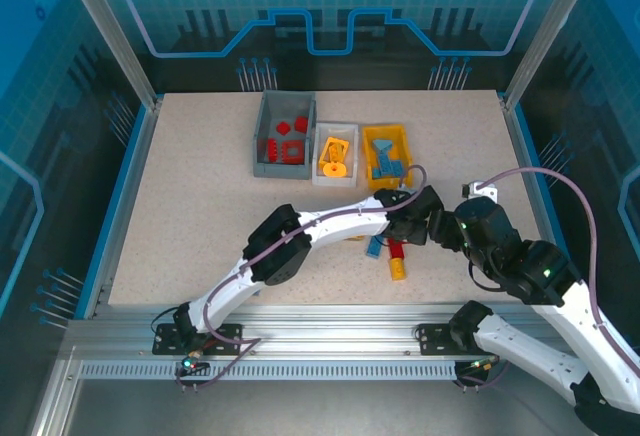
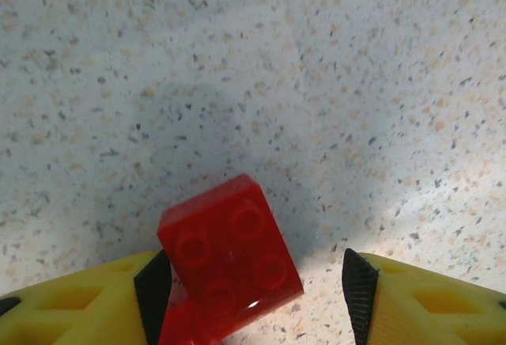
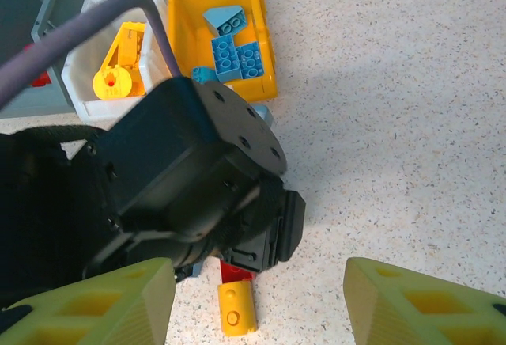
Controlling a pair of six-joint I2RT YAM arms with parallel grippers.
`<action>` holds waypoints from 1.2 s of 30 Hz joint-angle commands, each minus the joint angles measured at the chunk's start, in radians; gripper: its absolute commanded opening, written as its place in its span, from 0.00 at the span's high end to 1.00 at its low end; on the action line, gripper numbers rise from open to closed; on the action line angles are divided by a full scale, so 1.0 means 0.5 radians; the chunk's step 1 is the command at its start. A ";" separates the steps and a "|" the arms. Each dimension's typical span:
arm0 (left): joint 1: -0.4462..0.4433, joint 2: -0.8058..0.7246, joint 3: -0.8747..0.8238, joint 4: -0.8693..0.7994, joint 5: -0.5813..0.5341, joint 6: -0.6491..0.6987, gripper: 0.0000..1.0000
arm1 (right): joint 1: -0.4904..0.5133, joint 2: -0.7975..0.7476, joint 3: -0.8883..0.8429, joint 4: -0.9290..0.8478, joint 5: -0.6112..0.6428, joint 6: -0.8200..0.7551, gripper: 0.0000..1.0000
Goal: Sort the legos into containers by color
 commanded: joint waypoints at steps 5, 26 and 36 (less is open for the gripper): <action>0.012 0.150 0.157 -0.233 -0.204 0.012 0.40 | 0.025 -0.055 -0.001 -0.006 0.051 0.033 0.40; 0.044 0.174 0.303 -0.086 -0.322 0.278 0.72 | 0.026 -0.170 -0.060 0.102 -0.028 -0.019 0.40; 0.189 -0.365 0.030 0.042 -0.331 0.297 0.73 | 0.025 -0.444 -0.006 0.382 -0.082 -0.291 0.40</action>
